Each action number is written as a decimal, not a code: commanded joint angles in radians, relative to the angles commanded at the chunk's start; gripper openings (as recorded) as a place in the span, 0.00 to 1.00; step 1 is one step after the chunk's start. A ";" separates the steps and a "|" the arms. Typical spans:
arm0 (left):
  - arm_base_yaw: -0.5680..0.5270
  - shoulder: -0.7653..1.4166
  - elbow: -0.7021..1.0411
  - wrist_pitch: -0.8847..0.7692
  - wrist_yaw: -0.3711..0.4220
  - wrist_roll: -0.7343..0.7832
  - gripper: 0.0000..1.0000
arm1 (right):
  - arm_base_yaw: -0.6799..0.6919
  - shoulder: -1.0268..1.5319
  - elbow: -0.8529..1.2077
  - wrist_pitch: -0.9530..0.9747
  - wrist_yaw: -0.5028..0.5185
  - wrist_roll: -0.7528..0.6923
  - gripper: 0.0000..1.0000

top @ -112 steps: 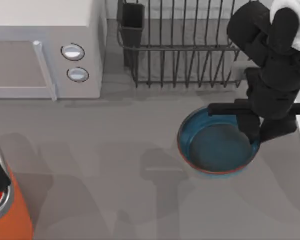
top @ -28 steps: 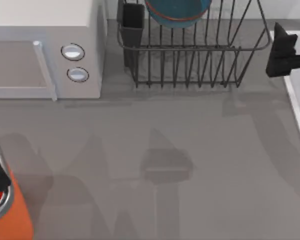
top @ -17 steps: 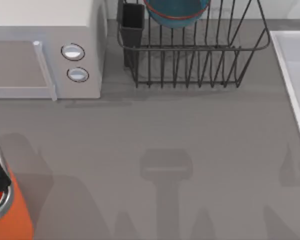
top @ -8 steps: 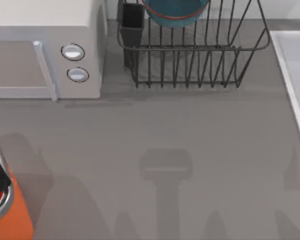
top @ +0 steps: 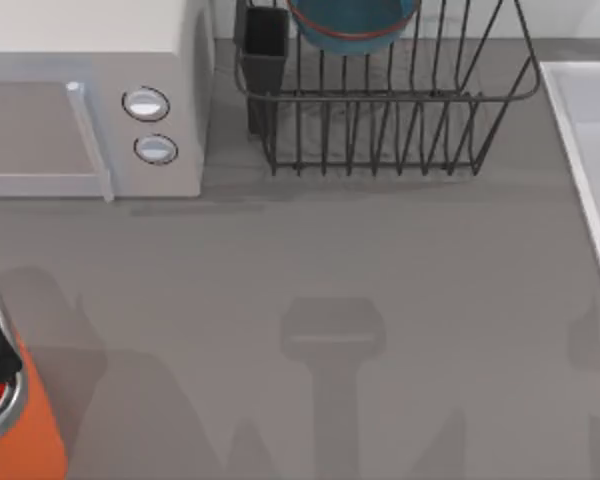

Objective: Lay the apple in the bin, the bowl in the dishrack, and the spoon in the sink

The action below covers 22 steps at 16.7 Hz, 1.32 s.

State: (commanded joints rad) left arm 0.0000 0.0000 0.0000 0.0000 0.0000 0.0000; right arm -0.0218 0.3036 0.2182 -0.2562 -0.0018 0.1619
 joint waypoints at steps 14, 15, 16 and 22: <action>0.000 0.000 0.000 0.000 0.000 0.000 1.00 | -0.069 0.979 0.586 -0.745 -0.004 0.440 1.00; 0.000 0.000 0.000 0.000 0.000 0.000 1.00 | -0.070 1.000 0.601 -0.761 -0.005 0.451 1.00; 0.000 0.000 0.000 0.000 0.000 0.000 1.00 | -0.071 1.011 0.609 -0.770 -0.005 0.457 1.00; 0.000 0.000 0.000 0.000 0.000 0.000 1.00 | -0.068 1.019 0.599 -0.754 -0.005 0.458 1.00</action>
State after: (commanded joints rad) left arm 0.0000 0.0000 0.0000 0.0000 0.0000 0.0000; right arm -0.0895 1.3226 0.8168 -1.0098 -0.0070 0.6200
